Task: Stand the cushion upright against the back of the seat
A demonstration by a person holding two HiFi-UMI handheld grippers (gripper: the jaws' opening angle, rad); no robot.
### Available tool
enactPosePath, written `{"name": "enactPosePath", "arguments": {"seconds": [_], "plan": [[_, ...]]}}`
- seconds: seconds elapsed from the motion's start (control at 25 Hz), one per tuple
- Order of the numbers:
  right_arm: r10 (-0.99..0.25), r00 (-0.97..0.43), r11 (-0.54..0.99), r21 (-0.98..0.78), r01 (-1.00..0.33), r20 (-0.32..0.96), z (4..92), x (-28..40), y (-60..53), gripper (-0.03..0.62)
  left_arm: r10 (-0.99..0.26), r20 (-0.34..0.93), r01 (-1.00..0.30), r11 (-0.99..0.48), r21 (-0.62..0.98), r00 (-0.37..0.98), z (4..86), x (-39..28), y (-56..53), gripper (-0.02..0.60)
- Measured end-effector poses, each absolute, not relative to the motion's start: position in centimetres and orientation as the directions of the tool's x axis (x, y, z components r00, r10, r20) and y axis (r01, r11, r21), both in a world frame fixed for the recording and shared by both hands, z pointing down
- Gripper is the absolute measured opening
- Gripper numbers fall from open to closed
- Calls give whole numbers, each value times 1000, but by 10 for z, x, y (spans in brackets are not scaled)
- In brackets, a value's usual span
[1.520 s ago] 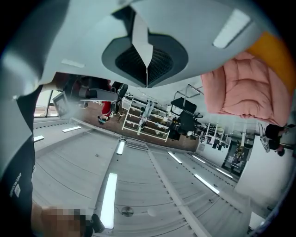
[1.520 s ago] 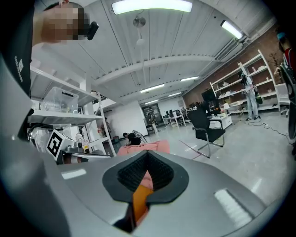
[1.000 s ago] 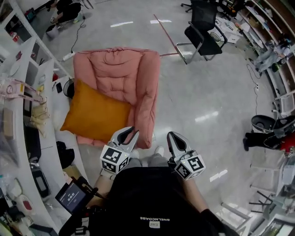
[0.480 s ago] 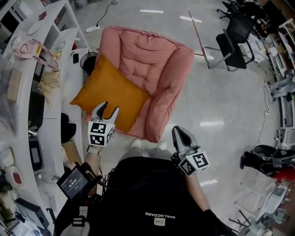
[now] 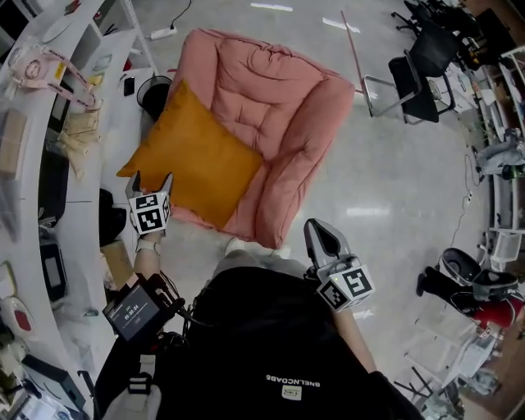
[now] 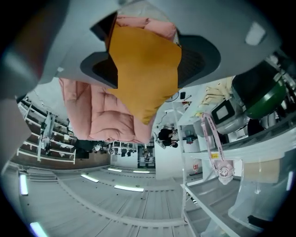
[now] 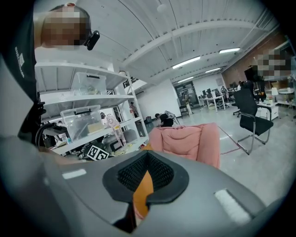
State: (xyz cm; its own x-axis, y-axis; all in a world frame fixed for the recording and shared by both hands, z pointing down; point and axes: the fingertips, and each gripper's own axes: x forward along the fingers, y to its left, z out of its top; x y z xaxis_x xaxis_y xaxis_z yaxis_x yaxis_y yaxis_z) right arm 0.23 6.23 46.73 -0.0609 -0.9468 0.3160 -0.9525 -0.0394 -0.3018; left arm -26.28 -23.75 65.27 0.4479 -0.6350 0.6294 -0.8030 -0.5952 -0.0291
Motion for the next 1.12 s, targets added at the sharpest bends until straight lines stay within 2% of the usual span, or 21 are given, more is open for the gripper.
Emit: {"name": "enactPosePath", "arguments": {"seconds": [0.32,0.6,0.88,1.0,1.12], "plan": [[-936,-15,-93,-287,-953,352,477,10,65,3,-587,730,-837,-545,-37,350,718,-292,-273,474],[-925,19,-138,-291,-947,379,485,25,89,3,-519,794,-813,-580,-54,317,750,-272,-271,494],[-916,70,-197,-290,-936,396,483,27,112,3,-445,827,-814,-581,26,344,763,-275,-268,444],[-913,91,-222,-299,-928,397,485,28,119,3,-438,828,-815,-578,38,350,763,-271,-265,398],[-911,98,-233,-304,-924,400,488,28,117,3,-434,826,-808,-587,44,360,762,-264,-264,317]]}}
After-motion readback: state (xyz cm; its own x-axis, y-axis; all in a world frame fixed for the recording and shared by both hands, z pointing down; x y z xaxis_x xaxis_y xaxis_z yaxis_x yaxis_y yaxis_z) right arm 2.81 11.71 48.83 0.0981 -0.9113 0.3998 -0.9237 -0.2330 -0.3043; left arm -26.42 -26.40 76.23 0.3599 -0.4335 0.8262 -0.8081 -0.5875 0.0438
